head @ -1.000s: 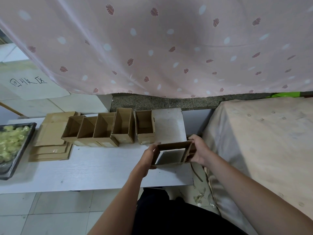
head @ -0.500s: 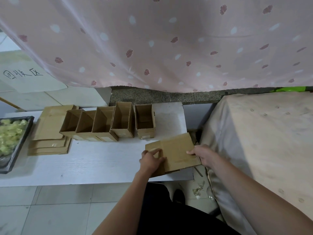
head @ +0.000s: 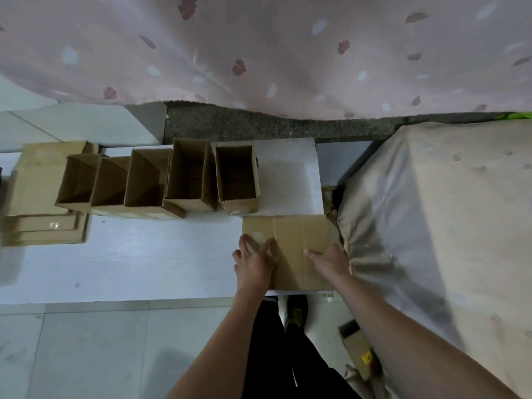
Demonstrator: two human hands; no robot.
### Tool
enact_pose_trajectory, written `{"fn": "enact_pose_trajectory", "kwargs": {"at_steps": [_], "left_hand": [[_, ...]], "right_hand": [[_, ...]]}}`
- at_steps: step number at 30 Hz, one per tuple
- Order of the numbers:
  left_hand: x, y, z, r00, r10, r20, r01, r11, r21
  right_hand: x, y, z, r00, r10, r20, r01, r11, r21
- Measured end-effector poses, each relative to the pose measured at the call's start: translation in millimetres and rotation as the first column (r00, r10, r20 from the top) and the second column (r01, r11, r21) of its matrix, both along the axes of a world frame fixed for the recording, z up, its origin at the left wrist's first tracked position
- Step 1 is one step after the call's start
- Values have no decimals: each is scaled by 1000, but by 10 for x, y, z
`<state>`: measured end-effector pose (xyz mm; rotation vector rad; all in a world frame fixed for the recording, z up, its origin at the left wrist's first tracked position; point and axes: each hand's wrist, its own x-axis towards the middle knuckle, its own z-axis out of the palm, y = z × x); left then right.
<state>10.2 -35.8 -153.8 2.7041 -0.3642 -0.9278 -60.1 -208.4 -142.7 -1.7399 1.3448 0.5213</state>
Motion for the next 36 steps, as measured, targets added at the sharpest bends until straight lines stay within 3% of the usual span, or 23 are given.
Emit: {"fn": "enact_pose_trajectory", "kwargs": {"at_steps": [5,7,9,11,14,25,36], "left_hand": [[-123,-30,-177,997,40,66,-43,998,34],[-171,-27,-253,994,21,110,-23,999,24],[-210,-18,-341,986,-50,161,48,999,20],[-228,-30,-440,971,-127,204,125,992,21],[-233,-76,-572,949,-201,244,200,979,26],[-290,-104,-869,901,-168,400,176,984,17],[-258,-113,-793,921,-177,347,176,984,35]], "right_hand": [[27,132,-111,993,106,-57,-117,960,-253],[9,203,-149,970,192,-146,-236,879,-415],[-19,267,-203,941,308,-139,-332,765,-552],[-32,299,-315,855,512,-85,-435,619,-654],[-34,297,-512,675,734,-74,-606,494,-623],[-143,230,-919,627,775,-82,-587,400,-704],[-79,241,-783,651,758,-44,-585,463,-665]]}}
